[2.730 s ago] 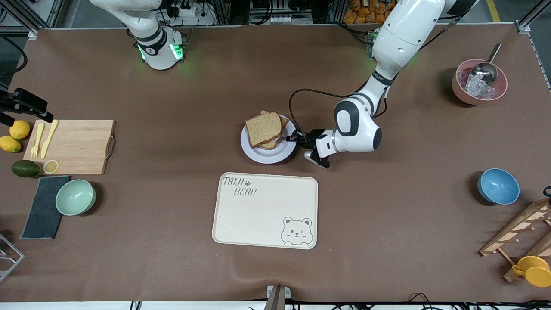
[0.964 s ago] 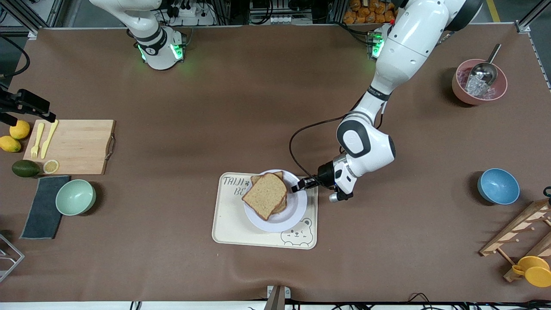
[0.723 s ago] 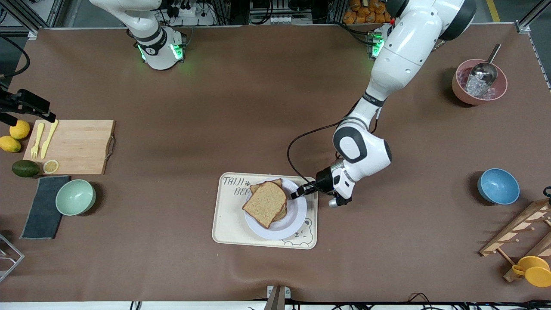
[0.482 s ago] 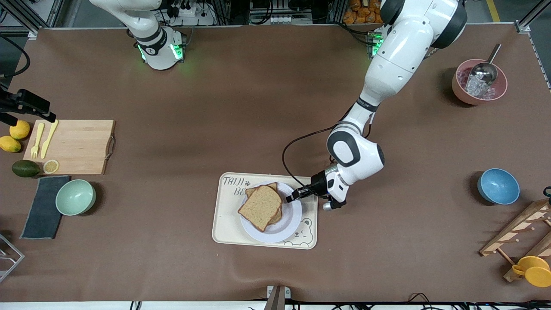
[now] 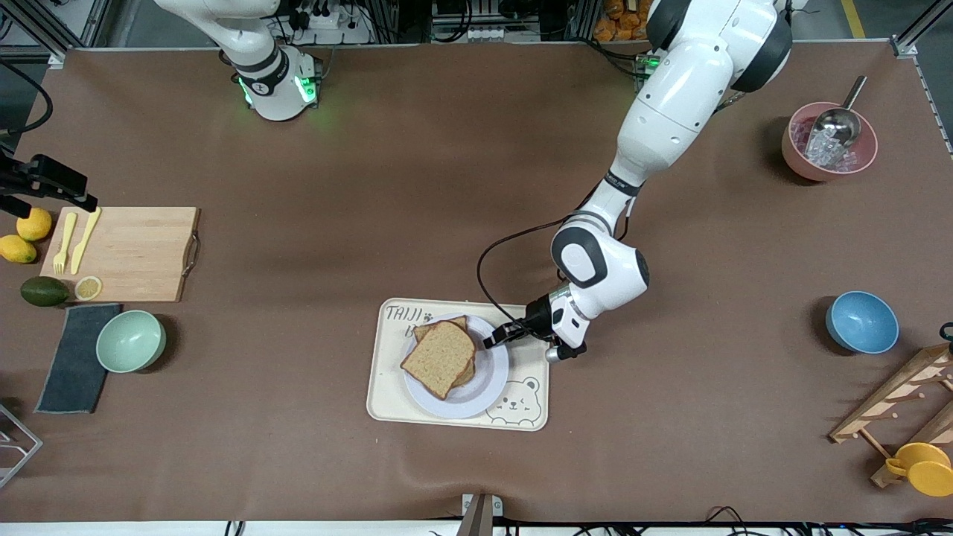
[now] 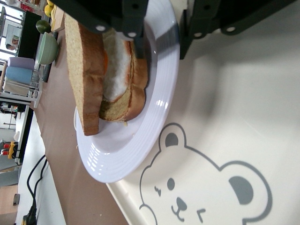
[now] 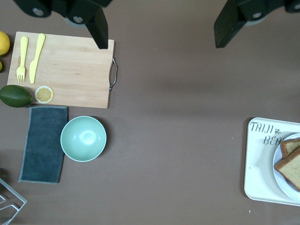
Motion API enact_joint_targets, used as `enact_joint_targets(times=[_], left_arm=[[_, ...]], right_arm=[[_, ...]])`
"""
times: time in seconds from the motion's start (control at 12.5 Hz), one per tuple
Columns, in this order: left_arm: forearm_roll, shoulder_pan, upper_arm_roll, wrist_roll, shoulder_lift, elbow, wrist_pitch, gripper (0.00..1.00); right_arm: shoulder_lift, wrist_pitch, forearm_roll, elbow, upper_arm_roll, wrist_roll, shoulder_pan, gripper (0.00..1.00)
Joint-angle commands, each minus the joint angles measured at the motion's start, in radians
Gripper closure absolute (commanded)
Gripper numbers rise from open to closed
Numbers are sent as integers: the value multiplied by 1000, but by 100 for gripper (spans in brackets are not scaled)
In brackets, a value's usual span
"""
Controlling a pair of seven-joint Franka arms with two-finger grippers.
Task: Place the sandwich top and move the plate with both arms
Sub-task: 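Open the left gripper and lift it away from the plate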
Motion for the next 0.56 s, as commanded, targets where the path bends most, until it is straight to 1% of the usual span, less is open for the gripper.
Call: enact_joint_targets(times=[0.0,0.24,0.4,0.48], left_arm=[[-16,4,2,26,-10,21,26,0],[-19,13,2,14,-78,-6,103,0],[-20,13,1,12,-155,-64,174,0],[-19,19,2,15,-195,-100,183,0]], right_arm=[[-2,-10,-18,-3,9,14,-9,0],[-3,-10,-18,-4,9,14,-5,0],[-2,-10,-18,-6,9,14,-6,0],[-3,-12,-18,-6,9,15,-3,0]])
